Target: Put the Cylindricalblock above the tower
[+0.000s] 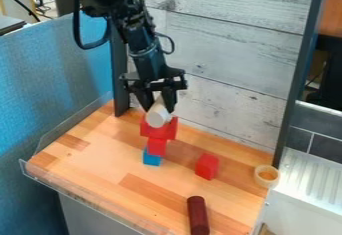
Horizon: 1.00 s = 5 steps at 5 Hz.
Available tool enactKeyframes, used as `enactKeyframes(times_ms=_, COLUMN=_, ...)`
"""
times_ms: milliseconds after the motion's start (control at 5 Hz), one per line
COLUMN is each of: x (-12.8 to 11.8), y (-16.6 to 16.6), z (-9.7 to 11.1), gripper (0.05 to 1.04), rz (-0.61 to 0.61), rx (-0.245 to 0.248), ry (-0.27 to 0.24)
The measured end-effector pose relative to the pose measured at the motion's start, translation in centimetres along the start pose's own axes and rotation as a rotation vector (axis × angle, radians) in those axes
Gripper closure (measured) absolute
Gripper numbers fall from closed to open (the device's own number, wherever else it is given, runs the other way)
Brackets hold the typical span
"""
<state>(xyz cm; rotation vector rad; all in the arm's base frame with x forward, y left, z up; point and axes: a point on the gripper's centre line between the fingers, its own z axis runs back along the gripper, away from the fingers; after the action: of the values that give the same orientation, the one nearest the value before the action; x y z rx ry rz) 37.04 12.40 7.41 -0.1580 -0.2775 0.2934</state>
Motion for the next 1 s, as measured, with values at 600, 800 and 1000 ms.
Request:
enactKeyframes(times_ms=600, x=0.3, y=-0.7, z=-0.7, gripper=0.563, rz=-0.025, rx=0.043, ry=-0.024)
enactKeyframes(times_ms=800, x=0.2, y=-0.4, z=-1.4, gripper=0.563, rz=-0.014, rx=0.053, ry=-0.017)
enactKeyframes(times_ms=1000, x=0.2, y=-0.3, z=-1.4, gripper=0.563, rz=-0.008, rx=0.059, ry=-0.020)
